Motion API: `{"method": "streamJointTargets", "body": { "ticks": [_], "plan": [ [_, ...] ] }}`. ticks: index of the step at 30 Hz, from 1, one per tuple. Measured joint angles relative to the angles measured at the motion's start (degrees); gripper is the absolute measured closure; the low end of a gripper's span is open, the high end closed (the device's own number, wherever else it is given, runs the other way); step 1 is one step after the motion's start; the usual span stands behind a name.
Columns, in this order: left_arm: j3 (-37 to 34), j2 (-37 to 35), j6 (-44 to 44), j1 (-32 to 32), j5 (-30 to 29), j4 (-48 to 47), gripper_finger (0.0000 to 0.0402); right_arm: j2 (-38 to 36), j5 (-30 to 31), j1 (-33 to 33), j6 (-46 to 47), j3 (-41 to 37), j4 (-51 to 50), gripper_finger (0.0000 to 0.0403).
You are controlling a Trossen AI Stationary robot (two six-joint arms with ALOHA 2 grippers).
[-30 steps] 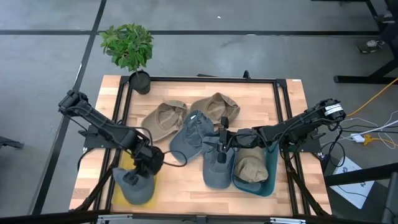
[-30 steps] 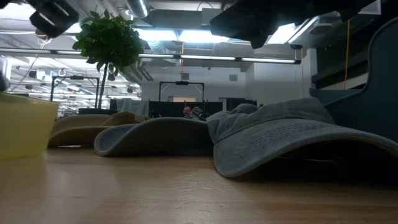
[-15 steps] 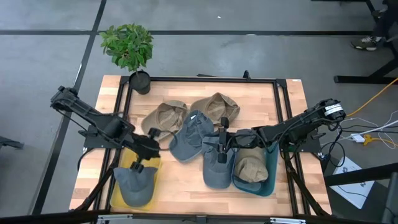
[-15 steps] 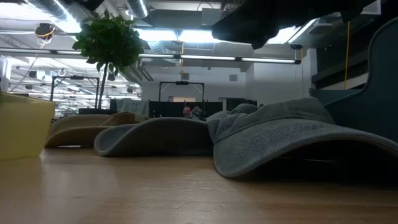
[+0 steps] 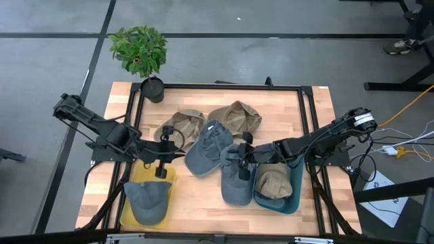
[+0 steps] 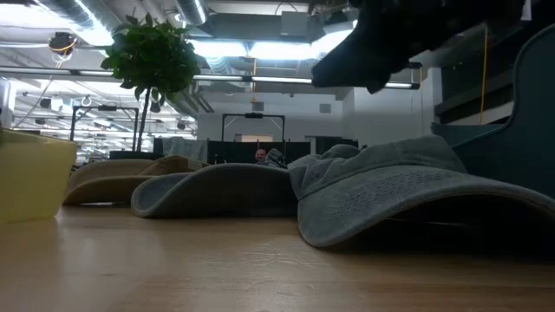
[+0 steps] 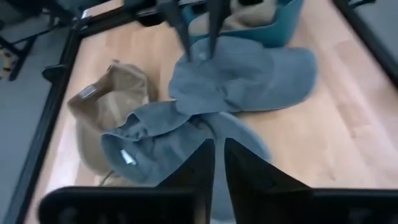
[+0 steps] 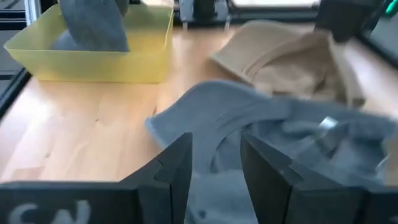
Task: Pick & Place hat
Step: Put the right blue cap into the yellow bin
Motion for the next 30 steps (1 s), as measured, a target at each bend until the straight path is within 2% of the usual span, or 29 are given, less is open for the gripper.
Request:
{"method": "streamJointTargets", "body": {
  "ticks": [3, 6, 12, 15, 17, 24, 30],
  "plan": [
    [0.0, 1.7, 0.1, 1.9, 0.0, 0.1, 0.0334, 0.0, 0.3, 1.4, 2.7, 0.0, -2.2, 0.0268],
    [0.0, 4.1, 0.1, 4.1, 0.1, 0.1, 0.0298, 0.0, 3.5, 3.1, 2.9, 0.9, -6.9, 0.0268],
    [0.0, 9.1, 2.7, 7.6, -0.1, 2.7, 0.0226, 0.0, 8.8, 3.9, 6.9, 12.1, -32.6, 0.0267],
    [0.0, 11.1, 4.8, 9.1, -1.1, 4.8, 0.02, 0.0, 10.0, 3.1, 7.7, 16.2, -40.1, 0.0261],
    [0.0, 12.3, 5.0, 10.1, -1.1, 6.2, 0.0188, 0.0, 8.6, 2.3, 7.6, 17.4, -41.9, 0.0252],
    [0.0, 15.9, 4.0, 11.6, -1.6, 8.7, 0.0177, 0.0, -3.2, -1.6, 12.1, 17.5, -46.9, 0.0181],
    [0.0, 18.2, 2.5, 11.6, -2.0, 8.7, 0.0185, 0.1, -3.9, -3.5, 18.5, 17.2, -53.2, 0.0142]
  ]
}}
